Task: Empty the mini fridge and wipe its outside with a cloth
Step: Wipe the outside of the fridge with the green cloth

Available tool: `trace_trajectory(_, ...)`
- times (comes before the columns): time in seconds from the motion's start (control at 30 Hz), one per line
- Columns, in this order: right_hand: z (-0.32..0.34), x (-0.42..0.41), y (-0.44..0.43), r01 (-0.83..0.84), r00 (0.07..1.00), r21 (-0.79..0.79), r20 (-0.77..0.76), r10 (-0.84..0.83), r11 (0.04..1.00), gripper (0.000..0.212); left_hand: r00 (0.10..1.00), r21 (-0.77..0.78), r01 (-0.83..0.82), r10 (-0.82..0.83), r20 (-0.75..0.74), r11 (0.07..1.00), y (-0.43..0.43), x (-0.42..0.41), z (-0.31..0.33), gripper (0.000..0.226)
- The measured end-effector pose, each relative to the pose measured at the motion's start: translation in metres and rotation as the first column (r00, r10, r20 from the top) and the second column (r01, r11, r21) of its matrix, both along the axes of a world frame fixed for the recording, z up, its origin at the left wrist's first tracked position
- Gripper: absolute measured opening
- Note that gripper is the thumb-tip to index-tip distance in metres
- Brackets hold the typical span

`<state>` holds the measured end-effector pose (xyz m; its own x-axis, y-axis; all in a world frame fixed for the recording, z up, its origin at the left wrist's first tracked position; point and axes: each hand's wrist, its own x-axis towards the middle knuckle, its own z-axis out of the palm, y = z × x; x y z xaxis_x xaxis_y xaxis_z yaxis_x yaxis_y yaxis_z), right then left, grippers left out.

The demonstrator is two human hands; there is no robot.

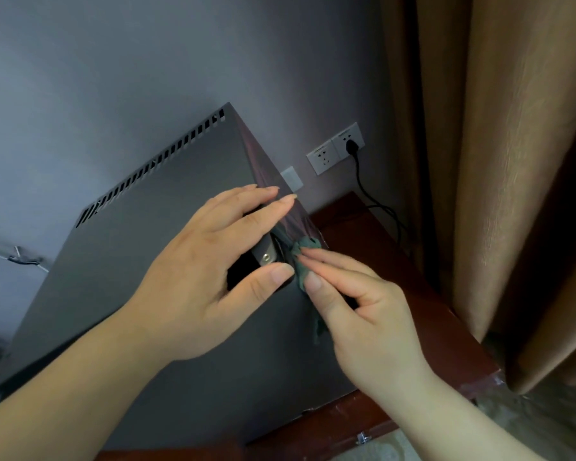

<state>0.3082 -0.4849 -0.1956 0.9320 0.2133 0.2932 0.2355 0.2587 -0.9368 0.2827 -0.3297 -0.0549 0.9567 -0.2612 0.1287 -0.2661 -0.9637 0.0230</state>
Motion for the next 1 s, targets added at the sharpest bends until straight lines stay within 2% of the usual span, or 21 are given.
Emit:
trace_trajectory(0.07, -0.003, 0.001, -0.003, -0.023, 1.000, 0.010, -0.003, 0.023, 1.000, 0.023, 1.000, -0.009, 0.004, -0.004, -0.001, 1.000, 0.000, 0.000, 0.000, 0.063)
trace_trajectory(0.2, 0.002, 0.005, -0.008, -0.063, 0.991, 0.121, -0.110, 0.077, 0.991, 0.022, 1.000, -0.054, 0.001, -0.001, 0.007, 0.999, -0.001, -0.001, 0.000, 0.061)
trace_trajectory(0.37, 0.012, 0.010, -0.006, -0.074, 0.995, 0.150, -0.061, 0.084, 0.986, 0.021, 1.000, -0.055, -0.010, 0.011, 0.019, 0.998, -0.001, 0.000, -0.004, 0.056)
trace_trajectory(0.5, 0.010, 0.005, -0.008, -0.056, 0.991, 0.210, -0.108, 0.080, 0.976, 0.017, 0.998, -0.087, -0.038, 0.042, 0.037, 0.995, 0.003, 0.000, -0.005, 0.051)
trace_trajectory(0.6, 0.028, 0.008, -0.004, -0.043, 0.997, 0.257, -0.053, 0.058, 0.965, 0.017, 0.996, -0.118, -0.076, 0.080, 0.033, 0.990, 0.006, -0.002, -0.008, 0.051)
trace_trajectory(0.7, 0.025, 0.011, -0.002, -0.037, 0.999, 0.208, -0.011, 0.041, 0.977, 0.017, 0.994, -0.152, -0.100, 0.107, 0.037, 0.983, 0.005, -0.002, -0.008, 0.052)
trace_trajectory(0.87, 0.019, 0.008, -0.008, -0.030, 0.996, 0.183, -0.081, 0.046, 0.983, 0.014, 0.997, -0.170, -0.050, 0.059, 0.046, 0.984, 0.002, -0.003, -0.002, 0.058)
trace_trajectory(1.0, 0.040, 0.015, -0.003, -0.063, 0.998, 0.198, 0.022, 0.060, 0.978, 0.014, 0.998, -0.219, -0.030, 0.041, 0.048, 0.975, 0.002, -0.002, -0.002, 0.059)
